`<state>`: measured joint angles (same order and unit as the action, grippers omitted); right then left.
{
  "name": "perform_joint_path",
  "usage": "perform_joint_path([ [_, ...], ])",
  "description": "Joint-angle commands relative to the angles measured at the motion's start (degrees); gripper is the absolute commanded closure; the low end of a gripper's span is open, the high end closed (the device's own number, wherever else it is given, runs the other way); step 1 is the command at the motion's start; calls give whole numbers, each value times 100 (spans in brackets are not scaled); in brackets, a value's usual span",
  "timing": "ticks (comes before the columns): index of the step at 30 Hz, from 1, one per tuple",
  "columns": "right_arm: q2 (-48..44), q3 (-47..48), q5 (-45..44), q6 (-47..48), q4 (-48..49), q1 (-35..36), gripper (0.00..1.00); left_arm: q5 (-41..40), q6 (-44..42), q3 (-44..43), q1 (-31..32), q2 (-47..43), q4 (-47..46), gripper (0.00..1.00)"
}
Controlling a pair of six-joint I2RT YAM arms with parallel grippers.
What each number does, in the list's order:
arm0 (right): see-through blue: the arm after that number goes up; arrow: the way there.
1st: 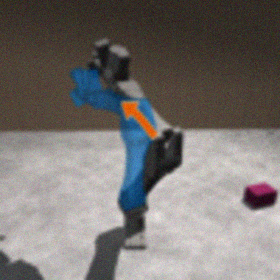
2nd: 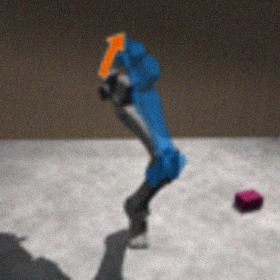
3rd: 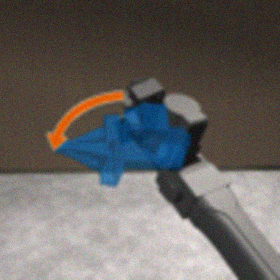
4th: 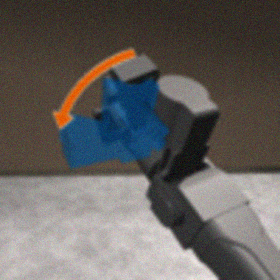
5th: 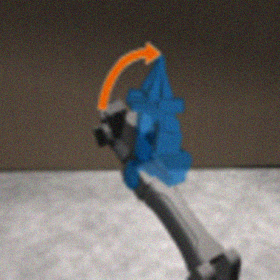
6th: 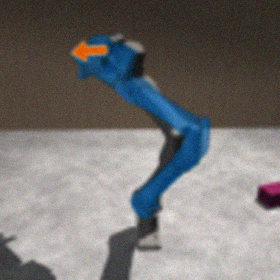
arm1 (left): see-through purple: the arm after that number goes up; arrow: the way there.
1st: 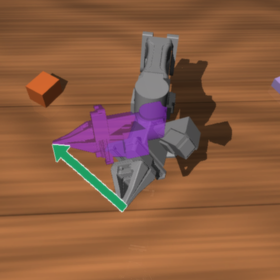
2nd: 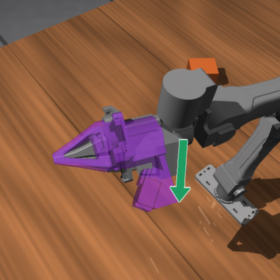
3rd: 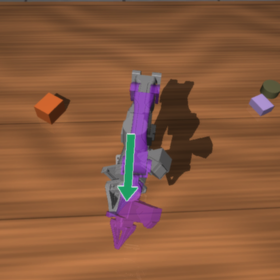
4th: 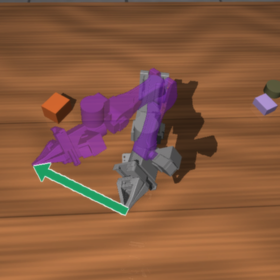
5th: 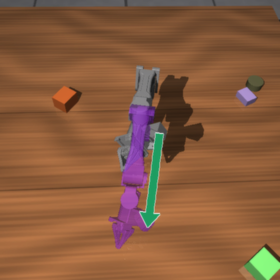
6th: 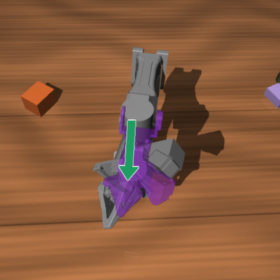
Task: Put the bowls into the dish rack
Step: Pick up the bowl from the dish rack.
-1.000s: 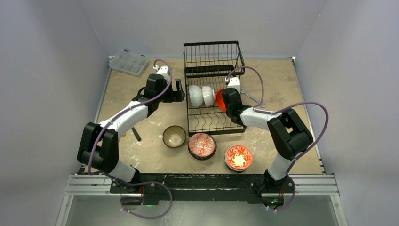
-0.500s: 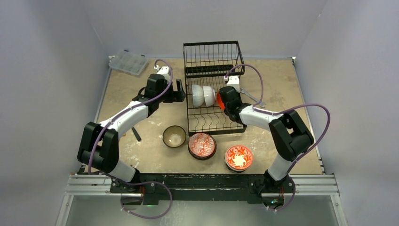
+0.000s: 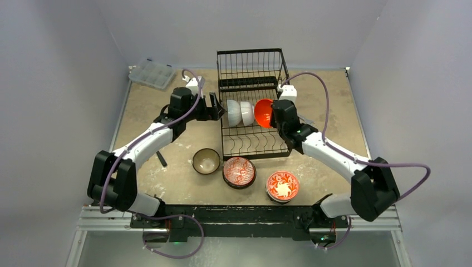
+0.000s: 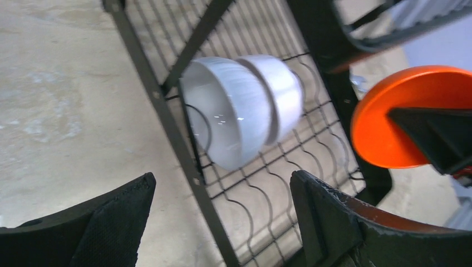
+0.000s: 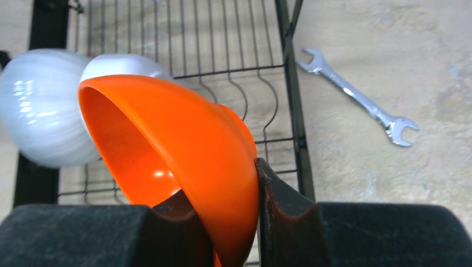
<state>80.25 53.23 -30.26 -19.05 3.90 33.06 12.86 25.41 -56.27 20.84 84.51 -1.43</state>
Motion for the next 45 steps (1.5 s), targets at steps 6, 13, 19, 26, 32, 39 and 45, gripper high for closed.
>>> perform_joint_path([
  [6,-853,-407,1946,-506,-47,34,100,1437,1018,432,733,-670,-965,14],
  [13,-917,-539,3172,-558,220,34,100,1502,1637,655,1365,-478,-1479,22],
  [19,-987,-574,3620,-814,264,34,100,1073,1616,573,1451,-183,-1233,30],
  [26,-993,-639,3802,-891,327,34,100,218,1421,445,1619,-167,-545,38],
  [32,-969,-601,4002,-964,293,34,100,149,1452,512,1623,-285,-590,67],
  [39,-1154,-676,4108,-1037,279,34,91,210,1685,532,1612,-214,-592,100],
  [45,-1396,-714,4191,-1250,58,19,42,259,1903,759,1523,-364,-773,100],
])
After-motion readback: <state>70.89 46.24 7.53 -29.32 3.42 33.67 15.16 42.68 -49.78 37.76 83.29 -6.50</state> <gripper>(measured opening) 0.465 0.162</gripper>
